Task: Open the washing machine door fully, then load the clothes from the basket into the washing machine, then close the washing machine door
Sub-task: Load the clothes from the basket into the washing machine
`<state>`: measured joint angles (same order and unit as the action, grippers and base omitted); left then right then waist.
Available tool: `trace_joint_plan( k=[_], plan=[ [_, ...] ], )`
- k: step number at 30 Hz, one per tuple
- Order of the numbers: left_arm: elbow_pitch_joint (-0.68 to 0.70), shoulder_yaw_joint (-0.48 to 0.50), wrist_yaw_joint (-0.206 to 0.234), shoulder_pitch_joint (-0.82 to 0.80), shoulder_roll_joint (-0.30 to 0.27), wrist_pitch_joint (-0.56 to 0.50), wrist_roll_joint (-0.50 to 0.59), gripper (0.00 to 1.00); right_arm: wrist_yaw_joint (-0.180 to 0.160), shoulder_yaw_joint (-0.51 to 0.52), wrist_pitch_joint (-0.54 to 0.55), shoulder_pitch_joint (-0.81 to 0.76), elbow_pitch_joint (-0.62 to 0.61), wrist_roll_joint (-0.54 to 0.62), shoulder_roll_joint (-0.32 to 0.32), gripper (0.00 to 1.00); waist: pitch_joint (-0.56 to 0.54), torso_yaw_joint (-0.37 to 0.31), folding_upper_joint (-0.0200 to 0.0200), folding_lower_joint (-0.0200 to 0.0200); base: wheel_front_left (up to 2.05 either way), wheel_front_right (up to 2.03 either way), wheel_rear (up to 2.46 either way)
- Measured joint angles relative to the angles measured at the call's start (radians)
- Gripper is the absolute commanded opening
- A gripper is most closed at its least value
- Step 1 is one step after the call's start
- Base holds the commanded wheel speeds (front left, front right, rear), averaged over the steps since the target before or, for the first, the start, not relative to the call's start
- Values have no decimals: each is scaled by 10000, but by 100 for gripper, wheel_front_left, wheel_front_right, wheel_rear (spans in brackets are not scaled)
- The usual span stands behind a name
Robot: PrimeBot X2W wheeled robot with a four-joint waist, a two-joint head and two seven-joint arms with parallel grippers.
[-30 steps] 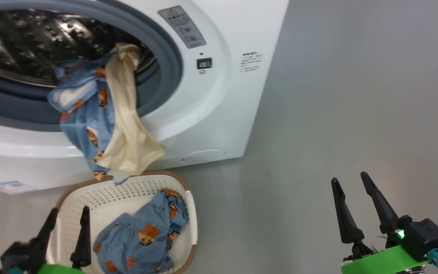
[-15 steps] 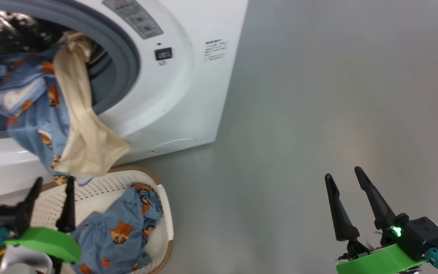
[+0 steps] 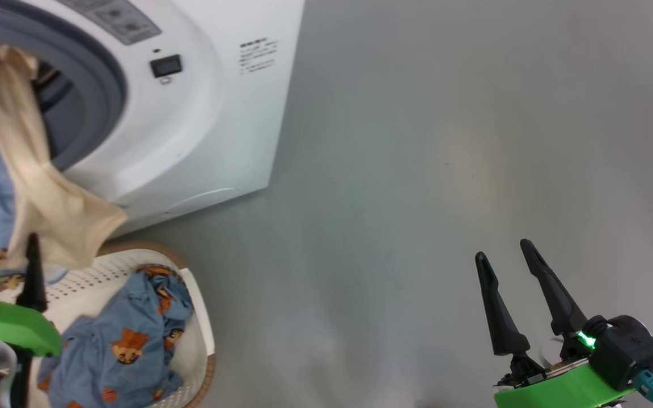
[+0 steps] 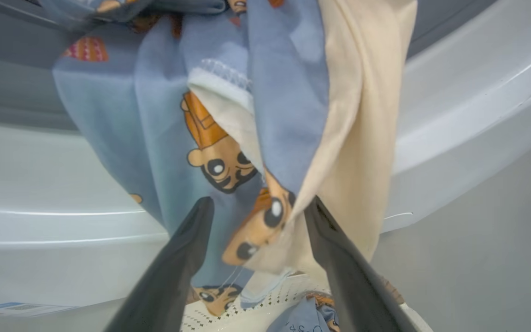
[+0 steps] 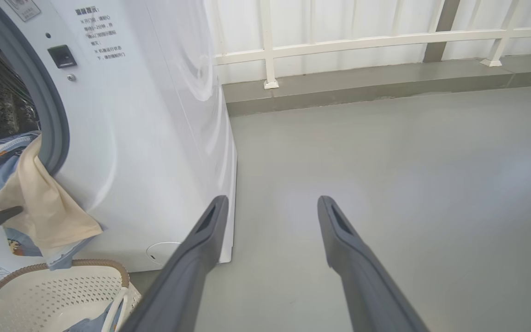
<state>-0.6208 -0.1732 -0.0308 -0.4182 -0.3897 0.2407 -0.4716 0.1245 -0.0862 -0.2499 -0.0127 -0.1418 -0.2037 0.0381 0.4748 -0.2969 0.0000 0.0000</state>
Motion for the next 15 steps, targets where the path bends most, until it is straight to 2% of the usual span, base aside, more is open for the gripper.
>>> trace_joint_plan(
  k=[8, 15],
  plan=[
    [-911, 608, 88, -656, -94, 88, -69, 100, 0, -36, 2, -3, -102, -226, -2, 100, 360, -351, 0, 0, 0, 0, 0],
    [-961, 1223, 100, -1028, -2, 90, -61, 100, 0, -88, 2, 20, -132, -236, -4, 100, 506, -303, 0, 0, 0, 0, 0]
  ],
)
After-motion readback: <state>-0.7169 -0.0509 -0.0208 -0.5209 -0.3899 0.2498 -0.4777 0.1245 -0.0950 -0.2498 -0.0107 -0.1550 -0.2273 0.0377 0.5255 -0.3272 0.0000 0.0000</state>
